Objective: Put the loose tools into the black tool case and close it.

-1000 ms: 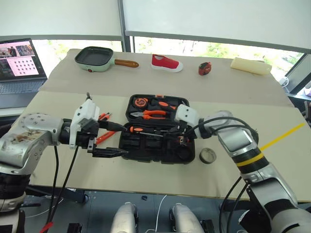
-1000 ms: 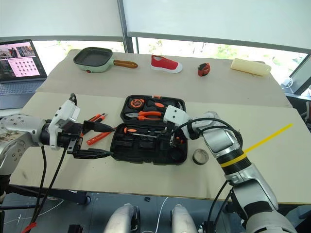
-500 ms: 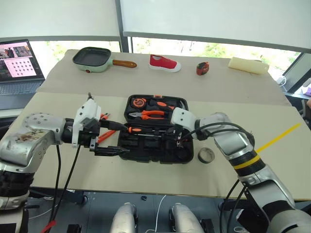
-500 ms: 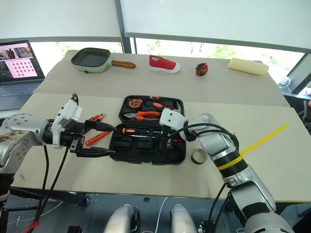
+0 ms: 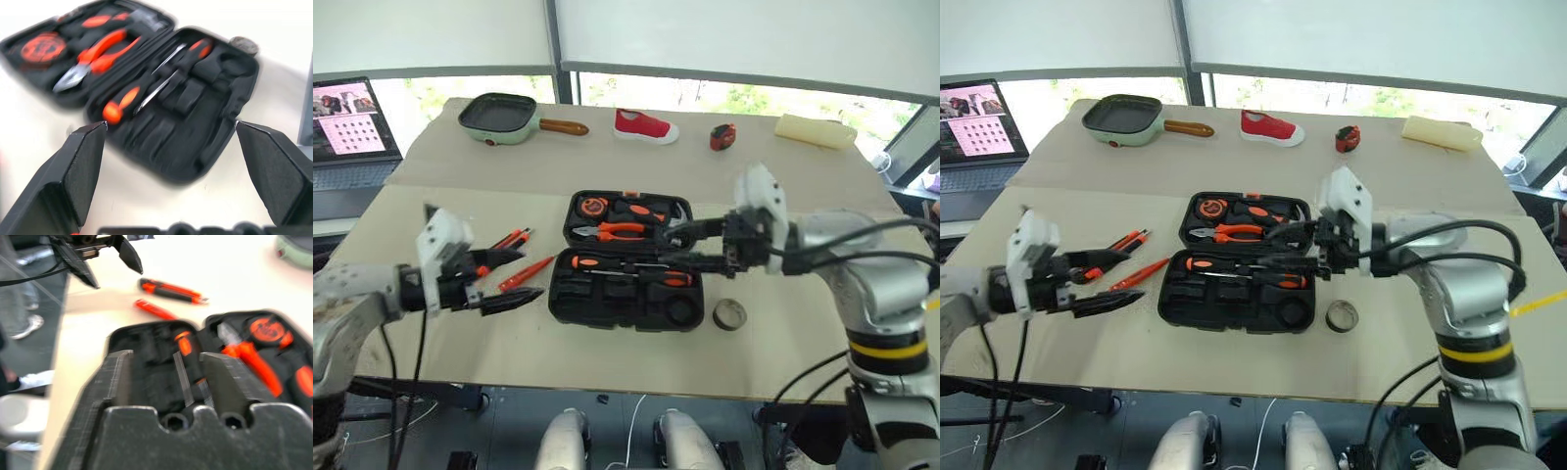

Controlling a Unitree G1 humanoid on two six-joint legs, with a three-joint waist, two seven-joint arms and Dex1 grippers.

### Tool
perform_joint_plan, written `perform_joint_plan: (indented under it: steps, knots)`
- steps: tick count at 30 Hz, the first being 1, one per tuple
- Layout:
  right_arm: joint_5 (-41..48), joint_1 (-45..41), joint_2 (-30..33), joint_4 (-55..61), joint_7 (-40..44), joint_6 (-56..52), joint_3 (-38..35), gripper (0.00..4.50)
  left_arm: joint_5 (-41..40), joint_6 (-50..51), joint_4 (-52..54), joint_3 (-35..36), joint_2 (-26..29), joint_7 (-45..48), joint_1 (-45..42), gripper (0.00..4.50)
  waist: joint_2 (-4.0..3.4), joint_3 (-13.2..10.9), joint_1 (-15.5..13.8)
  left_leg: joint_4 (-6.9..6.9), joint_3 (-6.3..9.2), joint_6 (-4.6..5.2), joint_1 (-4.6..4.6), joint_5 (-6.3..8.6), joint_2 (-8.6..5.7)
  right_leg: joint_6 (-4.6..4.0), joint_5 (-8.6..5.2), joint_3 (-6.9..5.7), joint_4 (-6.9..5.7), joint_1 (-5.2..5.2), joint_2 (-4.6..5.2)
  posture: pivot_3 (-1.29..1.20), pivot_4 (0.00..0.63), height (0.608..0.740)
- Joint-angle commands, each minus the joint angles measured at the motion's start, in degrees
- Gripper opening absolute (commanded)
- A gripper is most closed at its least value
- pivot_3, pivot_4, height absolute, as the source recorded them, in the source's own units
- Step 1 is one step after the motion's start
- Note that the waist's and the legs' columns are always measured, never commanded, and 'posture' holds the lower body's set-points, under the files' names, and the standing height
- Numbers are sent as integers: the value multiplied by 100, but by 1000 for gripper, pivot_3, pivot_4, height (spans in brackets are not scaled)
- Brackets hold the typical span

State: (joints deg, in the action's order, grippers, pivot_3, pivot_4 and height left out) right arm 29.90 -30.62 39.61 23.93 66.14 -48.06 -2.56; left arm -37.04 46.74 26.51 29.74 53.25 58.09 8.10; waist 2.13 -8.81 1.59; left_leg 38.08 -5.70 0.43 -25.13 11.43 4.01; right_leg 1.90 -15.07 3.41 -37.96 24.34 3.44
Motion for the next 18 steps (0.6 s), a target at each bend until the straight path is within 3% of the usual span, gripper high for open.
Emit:
perform_joint_plan:
  steps: [1,5,9,14,18]
  knots:
    - [461,181,210,487,-74,-55,-334,4431,173,66,524,998,-228,-265,904,4500,0,0,-9,-1,1,-1,1,0,0,-3,-2,-1,-1,0,0,0,150,740]
    - [667,363,346,603,-286,-55,-416,4431,306,12,550,994,-184,-469,1162,4500,2,-1,-119,-2,6,-10,13,-5,-2,-16,-10,-7,2,-7,4,0,150,740]
    - [757,408,417,688,-478,-21,-375,4431,386,221,259,293,144,-784,382,4500,6,1,-206,-2,8,-49,23,17,-3,-52,-26,-16,30,-7,11,0,150,740]
    - [1007,542,538,910,-672,-99,-433,4431,699,458,-565,-1406,931,-556,-1245,4500,9,3,-218,-5,0,-11,10,-5,-2,-18,-4,-14,31,-14,7,0,150,740]
    - [1168,788,577,1223,-960,-162,-494,4431,1400,539,-1756,-3165,1195,8,-2961,4500,11,3,-194,-18,-1,-10,8,-6,-3,-13,-1,-14,28,-10,-1,0,150,740]
